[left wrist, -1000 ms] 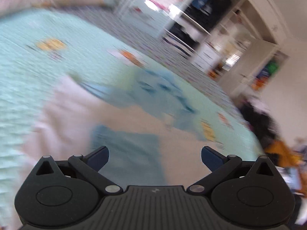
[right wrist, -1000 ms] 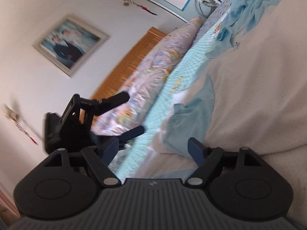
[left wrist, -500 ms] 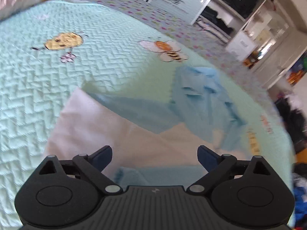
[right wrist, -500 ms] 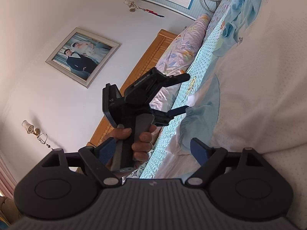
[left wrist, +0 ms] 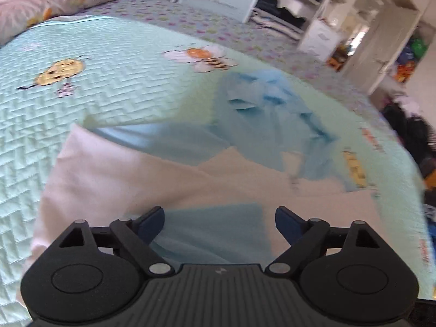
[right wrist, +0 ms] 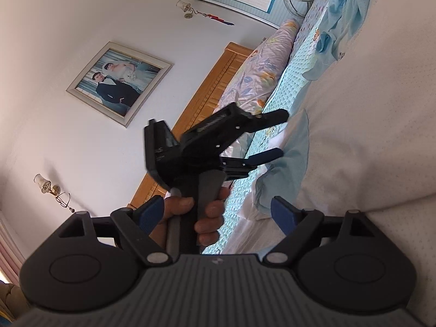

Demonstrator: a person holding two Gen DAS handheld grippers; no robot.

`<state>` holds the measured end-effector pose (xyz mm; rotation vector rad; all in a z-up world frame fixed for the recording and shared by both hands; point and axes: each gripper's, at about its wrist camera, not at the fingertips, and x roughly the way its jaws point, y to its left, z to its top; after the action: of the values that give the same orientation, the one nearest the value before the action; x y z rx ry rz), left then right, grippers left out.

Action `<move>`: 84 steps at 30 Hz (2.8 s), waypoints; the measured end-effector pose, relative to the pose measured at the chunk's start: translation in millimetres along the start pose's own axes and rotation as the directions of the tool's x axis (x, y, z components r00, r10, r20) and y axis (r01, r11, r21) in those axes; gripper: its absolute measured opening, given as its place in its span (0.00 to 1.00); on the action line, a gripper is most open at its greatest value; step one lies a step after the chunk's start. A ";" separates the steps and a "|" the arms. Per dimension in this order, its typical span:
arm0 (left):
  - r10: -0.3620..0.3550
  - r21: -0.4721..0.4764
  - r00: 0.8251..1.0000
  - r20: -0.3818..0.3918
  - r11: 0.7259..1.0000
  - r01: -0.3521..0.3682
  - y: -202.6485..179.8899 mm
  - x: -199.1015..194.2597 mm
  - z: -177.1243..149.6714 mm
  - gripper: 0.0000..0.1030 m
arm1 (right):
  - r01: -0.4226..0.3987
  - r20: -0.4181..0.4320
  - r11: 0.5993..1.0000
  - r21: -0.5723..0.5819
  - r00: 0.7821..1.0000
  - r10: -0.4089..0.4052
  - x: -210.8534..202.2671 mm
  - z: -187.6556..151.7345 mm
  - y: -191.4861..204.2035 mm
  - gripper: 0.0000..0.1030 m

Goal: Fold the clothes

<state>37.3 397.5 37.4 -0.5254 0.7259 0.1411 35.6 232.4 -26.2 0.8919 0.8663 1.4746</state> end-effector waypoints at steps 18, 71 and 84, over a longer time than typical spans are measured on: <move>-0.055 -0.119 0.991 0.124 0.990 0.070 1.0 17.4 -47.4 0.99 | -0.081 0.091 0.994 0.067 0.993 0.075 -15.7 5.4 -8.7 0.88; -0.042 0.024 0.974 0.222 0.999 0.037 -6.1 17.5 -67.5 0.99 | 0.604 0.460 0.795 0.063 0.689 -0.560 -84.3 146.1 -14.4 0.90; -0.064 0.005 0.971 0.230 0.998 0.064 -2.9 17.3 -66.5 0.99 | 0.714 0.463 0.700 -0.018 0.626 -0.627 -99.7 105.4 18.1 0.92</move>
<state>11.4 360.5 -14.5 -0.5245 0.4819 0.1404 128.6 134.9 30.6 0.5899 0.6004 0.6382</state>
